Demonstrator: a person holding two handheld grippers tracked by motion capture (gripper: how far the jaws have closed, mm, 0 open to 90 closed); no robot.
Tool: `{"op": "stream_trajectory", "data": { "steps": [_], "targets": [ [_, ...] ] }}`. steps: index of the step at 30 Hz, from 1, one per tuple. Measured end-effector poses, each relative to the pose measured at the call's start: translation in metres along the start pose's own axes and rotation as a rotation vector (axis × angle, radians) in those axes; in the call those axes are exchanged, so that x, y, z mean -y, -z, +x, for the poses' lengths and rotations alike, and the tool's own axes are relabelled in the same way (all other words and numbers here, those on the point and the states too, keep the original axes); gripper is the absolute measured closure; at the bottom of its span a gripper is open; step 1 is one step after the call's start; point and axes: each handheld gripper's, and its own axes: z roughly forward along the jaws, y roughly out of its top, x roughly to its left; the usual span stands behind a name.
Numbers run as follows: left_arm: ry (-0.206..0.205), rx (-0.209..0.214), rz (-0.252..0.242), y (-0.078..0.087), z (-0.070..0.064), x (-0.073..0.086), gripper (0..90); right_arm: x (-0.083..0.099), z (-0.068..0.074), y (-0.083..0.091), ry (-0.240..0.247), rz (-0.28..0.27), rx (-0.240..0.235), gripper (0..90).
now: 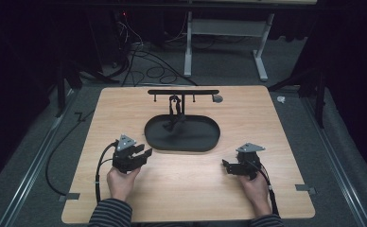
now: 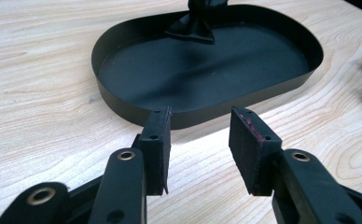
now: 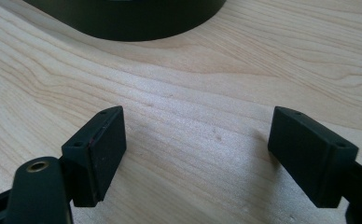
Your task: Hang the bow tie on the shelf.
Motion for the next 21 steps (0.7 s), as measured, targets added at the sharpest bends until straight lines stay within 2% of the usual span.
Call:
{"op": "stream_trajectory", "data": {
  "steps": [5, 9, 18, 21],
  "targets": [
    [-0.010, 0.002, 0.015, -0.003, 0.000, 0.000, 58.8, 0.000, 0.000, 0.000, 0.000, 0.000, 0.000, 20.5],
    [0.000, 0.007, 0.022, -0.007, 0.001, 0.001, 58.2, 0.000, 0.000, 0.000, 0.000, 0.000, 0.000, 20.4],
    [-0.019, 0.004, 0.034, -0.016, -0.003, 0.002, 57.7, 0.000, 0.000, 0.000, 0.000, 0.000, 0.000, 20.5],
    [-0.025, 0.000, 0.054, -0.023, -0.004, 0.003, 56.8, 0.000, 0.000, 0.000, 0.000, 0.000, 0.000, 20.5]
  ]
}}
